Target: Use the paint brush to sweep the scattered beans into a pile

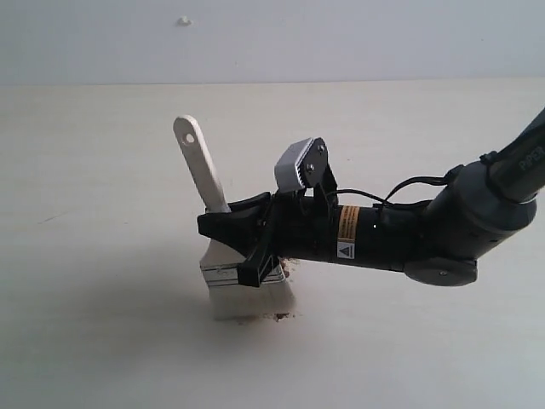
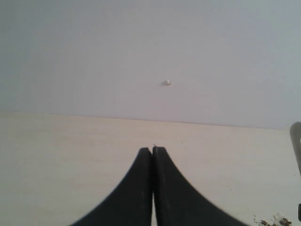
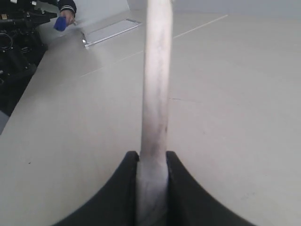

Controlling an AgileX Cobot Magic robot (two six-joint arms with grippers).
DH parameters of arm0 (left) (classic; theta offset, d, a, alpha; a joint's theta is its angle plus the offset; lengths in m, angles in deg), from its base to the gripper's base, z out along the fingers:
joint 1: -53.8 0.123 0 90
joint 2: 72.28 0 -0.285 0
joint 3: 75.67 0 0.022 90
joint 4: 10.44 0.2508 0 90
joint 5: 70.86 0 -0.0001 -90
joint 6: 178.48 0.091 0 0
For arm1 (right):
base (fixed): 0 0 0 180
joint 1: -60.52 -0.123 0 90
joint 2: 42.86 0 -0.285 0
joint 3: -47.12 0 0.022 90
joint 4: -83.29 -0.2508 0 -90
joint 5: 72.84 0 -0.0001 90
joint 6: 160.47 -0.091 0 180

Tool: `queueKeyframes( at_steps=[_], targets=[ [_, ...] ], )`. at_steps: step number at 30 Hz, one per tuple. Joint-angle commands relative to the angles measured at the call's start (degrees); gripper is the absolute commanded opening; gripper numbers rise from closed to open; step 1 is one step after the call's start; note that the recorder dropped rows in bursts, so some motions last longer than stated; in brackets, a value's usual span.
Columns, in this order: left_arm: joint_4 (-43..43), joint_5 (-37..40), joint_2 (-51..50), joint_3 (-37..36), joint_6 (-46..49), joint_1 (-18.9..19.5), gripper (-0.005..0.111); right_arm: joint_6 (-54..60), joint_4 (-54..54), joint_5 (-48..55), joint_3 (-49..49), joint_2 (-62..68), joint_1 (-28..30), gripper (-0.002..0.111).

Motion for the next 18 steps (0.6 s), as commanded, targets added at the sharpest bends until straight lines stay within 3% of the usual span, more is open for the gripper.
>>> queueKeyframes(
  at_steps=[1, 6, 14, 18],
  targets=[
    [-0.3, -0.2, 0.3, 0.0, 0.0, -0.3, 0.000, 0.1, -0.8, 0.2, -1.5, 0.2, 0.3, 0.000],
    [-0.3, -0.2, 0.3, 0.0, 0.0, -0.3, 0.000, -0.1, -1.8, 0.0, -2.5, 0.2, 0.6, 0.000],
    [-0.3, -0.2, 0.3, 0.0, 0.0, -0.3, 0.000, -10.4, 9.7, -0.7, -2.5, -1.1, 0.6, 0.000],
    [-0.3, -0.2, 0.3, 0.0, 0.0, -0.3, 0.000, -13.6, 9.2, -0.7, -2.5, -2.2, 0.4, 0.000]
  ],
)
